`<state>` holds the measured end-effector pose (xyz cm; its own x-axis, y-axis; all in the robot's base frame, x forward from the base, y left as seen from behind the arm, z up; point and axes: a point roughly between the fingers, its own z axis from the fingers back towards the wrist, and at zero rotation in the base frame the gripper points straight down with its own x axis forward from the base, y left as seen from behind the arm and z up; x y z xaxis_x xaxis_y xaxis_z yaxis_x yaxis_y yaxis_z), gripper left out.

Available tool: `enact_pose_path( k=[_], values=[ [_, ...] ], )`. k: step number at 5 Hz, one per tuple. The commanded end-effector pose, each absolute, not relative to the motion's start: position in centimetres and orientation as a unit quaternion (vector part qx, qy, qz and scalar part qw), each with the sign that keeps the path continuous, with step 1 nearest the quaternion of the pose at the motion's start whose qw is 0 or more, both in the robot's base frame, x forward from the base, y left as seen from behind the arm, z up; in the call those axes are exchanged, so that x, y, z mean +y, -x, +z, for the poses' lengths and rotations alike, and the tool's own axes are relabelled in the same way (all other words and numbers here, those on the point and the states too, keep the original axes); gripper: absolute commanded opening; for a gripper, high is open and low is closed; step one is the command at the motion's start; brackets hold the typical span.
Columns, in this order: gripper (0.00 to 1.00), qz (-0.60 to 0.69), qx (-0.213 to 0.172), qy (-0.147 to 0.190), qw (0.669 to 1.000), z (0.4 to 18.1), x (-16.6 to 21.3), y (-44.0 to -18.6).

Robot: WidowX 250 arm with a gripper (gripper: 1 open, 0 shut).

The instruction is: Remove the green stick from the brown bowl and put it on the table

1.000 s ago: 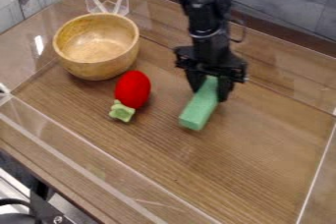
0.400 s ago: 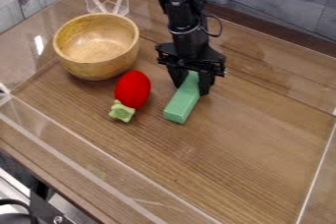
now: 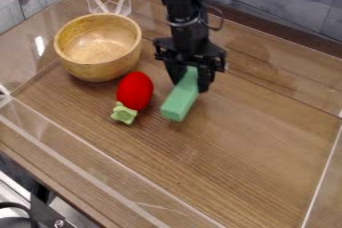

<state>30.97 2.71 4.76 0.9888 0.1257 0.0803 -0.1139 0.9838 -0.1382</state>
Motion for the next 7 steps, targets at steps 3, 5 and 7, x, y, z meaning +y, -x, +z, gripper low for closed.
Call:
enact_pose_path(
  k=[3,5,7],
  values=[
    [0.0,-0.003,-0.081,0.065,0.995,8.4,0.1,-30.4],
    [0.0,-0.105,-0.069,0.076,0.989,9.6,0.7,-27.9],
    [0.0,-0.194,-0.05,0.076,0.977,9.4,2.7,-24.9]
  ],
)
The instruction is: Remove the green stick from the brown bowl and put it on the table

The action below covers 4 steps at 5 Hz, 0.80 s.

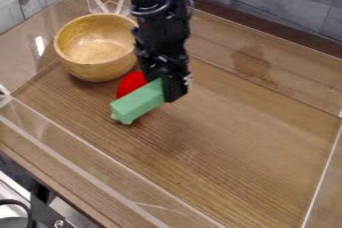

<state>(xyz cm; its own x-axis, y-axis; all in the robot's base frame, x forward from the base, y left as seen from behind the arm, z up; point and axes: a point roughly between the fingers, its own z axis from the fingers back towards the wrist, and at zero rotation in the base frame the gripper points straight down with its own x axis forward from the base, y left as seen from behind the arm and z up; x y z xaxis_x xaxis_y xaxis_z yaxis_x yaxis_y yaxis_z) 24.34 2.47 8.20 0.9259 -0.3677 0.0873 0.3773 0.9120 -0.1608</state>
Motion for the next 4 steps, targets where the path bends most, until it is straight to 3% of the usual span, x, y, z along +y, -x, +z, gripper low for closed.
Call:
enact_pose_path(
  k=[1,4],
  values=[
    [0.0,-0.233,-0.043,0.075,0.969,9.2,3.1,-23.9],
    [0.0,-0.259,-0.028,0.063,0.963,7.5,1.8,-22.8]
  ],
)
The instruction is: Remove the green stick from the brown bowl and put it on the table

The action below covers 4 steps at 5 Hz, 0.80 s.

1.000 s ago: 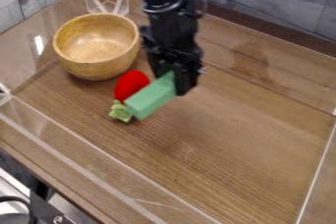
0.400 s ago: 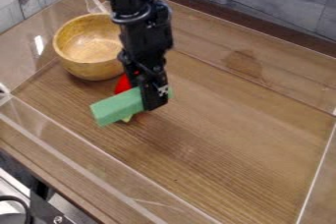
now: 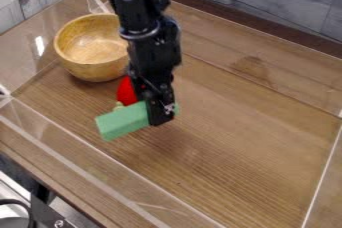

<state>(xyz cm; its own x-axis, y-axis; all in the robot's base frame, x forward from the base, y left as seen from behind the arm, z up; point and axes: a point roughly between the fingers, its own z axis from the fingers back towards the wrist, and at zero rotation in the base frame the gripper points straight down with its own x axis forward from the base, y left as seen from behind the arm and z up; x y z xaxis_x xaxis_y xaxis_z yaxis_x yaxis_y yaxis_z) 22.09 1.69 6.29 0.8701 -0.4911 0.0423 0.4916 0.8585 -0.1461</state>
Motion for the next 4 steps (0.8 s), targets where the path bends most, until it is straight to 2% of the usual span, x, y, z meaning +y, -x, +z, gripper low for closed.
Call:
enact_pose_path(
  k=[1,3,4],
  values=[
    [0.0,-0.238,-0.025,0.058,0.969,6.9,1.1,-22.8],
    [0.0,-0.279,-0.015,0.052,0.959,6.8,1.5,-24.2],
    [0.0,-0.243,-0.016,0.049,0.969,6.1,2.8,-23.5]
  ],
)
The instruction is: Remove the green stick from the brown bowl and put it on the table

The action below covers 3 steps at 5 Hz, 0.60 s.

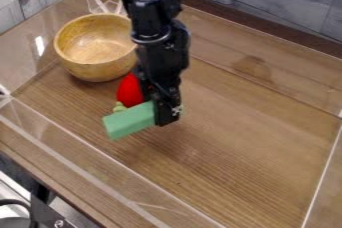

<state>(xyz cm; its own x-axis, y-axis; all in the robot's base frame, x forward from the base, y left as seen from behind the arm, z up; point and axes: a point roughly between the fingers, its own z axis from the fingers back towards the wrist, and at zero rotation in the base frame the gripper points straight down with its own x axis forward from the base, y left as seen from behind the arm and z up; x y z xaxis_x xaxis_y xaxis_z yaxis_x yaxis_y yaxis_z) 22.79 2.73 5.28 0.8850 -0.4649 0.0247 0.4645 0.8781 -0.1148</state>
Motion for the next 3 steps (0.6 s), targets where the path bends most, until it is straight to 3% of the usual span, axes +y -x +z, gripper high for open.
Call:
enact_pose_path(
  k=[1,3],
  values=[
    [0.0,-0.209,-0.016,0.047,0.977,5.41,3.9,-22.68],
    [0.0,-0.241,-0.018,0.049,0.969,5.24,3.25,-23.44]
  ],
)
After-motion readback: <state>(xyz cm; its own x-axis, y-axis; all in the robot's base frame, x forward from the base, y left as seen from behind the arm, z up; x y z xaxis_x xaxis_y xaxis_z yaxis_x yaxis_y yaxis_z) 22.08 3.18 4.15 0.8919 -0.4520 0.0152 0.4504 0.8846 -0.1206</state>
